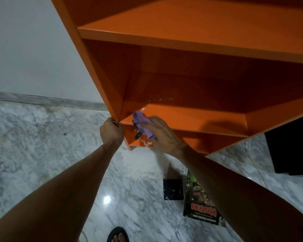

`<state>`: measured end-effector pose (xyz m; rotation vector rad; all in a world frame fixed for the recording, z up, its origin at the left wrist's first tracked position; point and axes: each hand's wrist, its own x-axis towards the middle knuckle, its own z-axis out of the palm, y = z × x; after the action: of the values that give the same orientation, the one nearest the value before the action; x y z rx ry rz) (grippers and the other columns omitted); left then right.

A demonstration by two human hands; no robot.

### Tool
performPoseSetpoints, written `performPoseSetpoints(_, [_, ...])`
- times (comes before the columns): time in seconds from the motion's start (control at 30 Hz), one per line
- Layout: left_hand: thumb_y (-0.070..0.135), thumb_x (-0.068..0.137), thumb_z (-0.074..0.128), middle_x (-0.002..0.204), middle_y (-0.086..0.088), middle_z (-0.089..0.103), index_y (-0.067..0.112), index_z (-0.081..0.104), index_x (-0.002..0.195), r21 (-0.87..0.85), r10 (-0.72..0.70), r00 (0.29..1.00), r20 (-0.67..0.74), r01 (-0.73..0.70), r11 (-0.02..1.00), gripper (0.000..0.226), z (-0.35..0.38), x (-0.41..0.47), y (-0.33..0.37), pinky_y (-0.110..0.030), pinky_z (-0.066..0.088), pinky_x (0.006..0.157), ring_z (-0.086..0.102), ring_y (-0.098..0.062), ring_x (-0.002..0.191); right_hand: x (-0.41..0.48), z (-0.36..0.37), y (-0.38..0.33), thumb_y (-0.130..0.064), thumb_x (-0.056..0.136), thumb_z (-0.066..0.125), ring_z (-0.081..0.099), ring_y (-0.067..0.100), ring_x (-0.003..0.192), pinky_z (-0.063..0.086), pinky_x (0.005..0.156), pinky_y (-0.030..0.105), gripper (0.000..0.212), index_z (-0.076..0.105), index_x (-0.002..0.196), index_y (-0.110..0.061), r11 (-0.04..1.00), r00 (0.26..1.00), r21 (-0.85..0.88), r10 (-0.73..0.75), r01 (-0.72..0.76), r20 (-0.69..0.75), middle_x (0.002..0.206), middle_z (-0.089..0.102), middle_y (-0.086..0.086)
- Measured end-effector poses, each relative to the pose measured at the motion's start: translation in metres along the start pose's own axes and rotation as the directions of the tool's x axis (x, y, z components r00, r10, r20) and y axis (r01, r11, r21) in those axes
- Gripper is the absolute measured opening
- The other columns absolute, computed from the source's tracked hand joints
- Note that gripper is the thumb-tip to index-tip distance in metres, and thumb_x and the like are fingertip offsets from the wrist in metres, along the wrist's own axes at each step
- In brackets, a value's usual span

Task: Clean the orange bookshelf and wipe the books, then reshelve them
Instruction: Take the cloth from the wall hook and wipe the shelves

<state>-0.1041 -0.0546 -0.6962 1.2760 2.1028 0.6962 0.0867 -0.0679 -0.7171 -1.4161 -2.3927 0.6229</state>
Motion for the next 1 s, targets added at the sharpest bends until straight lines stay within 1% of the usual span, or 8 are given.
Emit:
performPoseSetpoints(0.07, [0.036,0.096,0.053,0.115,-0.013,0.069,0.007,0.063,0.117,-0.012,-0.023,1.0,0.005,0.023,1.0,0.037,0.0,-0.001,0.002,-0.043,0.05,0.093,0.067,-0.033,0.101,-0.008,-0.007,0.006,-0.014,0.079,0.045,0.049,0.034,0.119,0.042,0.101,0.044,0.055,0.056,0.133,-0.014,1.0,0.999,0.003,0.014,-0.014,-0.047,0.131,0.053,0.016])
performPoseSetpoints(0.2, [0.035,0.097,0.053,0.117,-0.013,0.069,0.007,0.063,0.12,-0.005,-0.035,0.999,-0.005,0.035,0.999,0.037,0.001,0.001,0.0,-0.046,0.051,0.095,0.066,-0.034,0.103,-0.001,-0.023,0.038,-0.032,0.077,0.032,0.05,0.043,0.117,0.045,0.101,0.046,0.071,0.048,0.142,-0.01,0.942,0.893,0.052,0.331,-0.331,-0.306,0.128,0.051,0.023])
performPoseSetpoints(0.37, [0.035,0.097,0.053,0.114,-0.012,0.07,0.007,0.063,0.118,0.001,-0.032,0.999,-0.003,0.032,0.999,0.036,0.005,0.002,-0.007,-0.043,0.051,0.093,0.067,-0.031,0.102,0.042,-0.013,0.052,-0.047,0.094,0.037,0.032,0.049,0.134,0.027,0.11,0.052,0.07,0.025,0.154,-0.012,0.825,0.791,-0.03,0.529,-0.564,-0.308,0.15,0.032,0.031])
performPoseSetpoints(0.57, [0.033,0.097,0.053,0.116,-0.011,0.069,0.008,0.064,0.12,0.026,-0.045,0.999,0.001,0.045,0.999,0.035,0.006,0.006,-0.009,-0.041,0.05,0.093,0.066,-0.031,0.103,0.08,0.003,0.004,-0.025,0.096,0.052,0.045,0.036,0.123,0.036,0.105,0.041,0.037,0.051,0.133,-0.018,0.933,0.931,-0.039,0.352,-0.357,-0.099,0.132,0.051,0.015])
performPoseSetpoints(0.73, [0.017,0.096,0.056,0.102,-0.012,0.071,0.003,0.067,0.106,0.047,-0.042,0.998,0.041,0.04,0.998,0.02,0.0,0.01,-0.01,-0.032,0.049,0.08,0.061,-0.022,0.083,0.05,0.014,-0.03,-0.011,0.084,0.072,0.035,0.03,0.139,0.027,0.119,0.044,0.058,0.055,0.138,-0.023,0.998,0.997,0.053,0.026,-0.03,0.077,0.149,0.044,0.01])
performPoseSetpoints(0.83, [0.02,0.097,0.055,0.106,-0.013,0.071,0.004,0.067,0.109,0.06,-0.042,0.998,0.055,0.039,0.997,0.023,-0.001,0.012,-0.01,-0.035,0.05,0.086,0.066,-0.029,0.092,0.024,0.007,-0.023,0.004,0.074,0.074,0.051,0.036,0.127,0.034,0.114,0.048,0.052,0.068,0.122,-0.014,0.989,0.991,0.088,-0.121,0.116,0.054,0.137,0.057,0.015])
performPoseSetpoints(0.93, [0.035,0.097,0.054,0.115,-0.01,0.069,0.009,0.064,0.118,0.042,-0.06,0.996,0.062,0.058,0.997,0.035,0.001,0.006,-0.007,-0.039,0.049,0.093,0.066,-0.031,0.101,0.001,-0.006,-0.004,0.001,0.076,0.065,0.054,0.032,0.116,0.049,0.097,0.047,0.054,0.064,0.126,-0.019,0.987,0.973,0.14,0.112,-0.084,-0.204,0.128,0.057,0.011])
performPoseSetpoints(1.0, [0.039,0.096,0.053,0.118,-0.009,0.069,0.01,0.063,0.121,0.048,-0.055,0.997,0.056,0.053,0.997,0.039,0.002,0.004,-0.007,-0.042,0.049,0.095,0.066,-0.031,0.103,-0.004,-0.009,0.017,-0.005,0.079,0.063,0.05,0.036,0.119,0.047,0.099,0.047,0.057,0.058,0.134,-0.016,0.948,0.876,0.142,0.318,-0.285,-0.363,0.128,0.053,0.015])
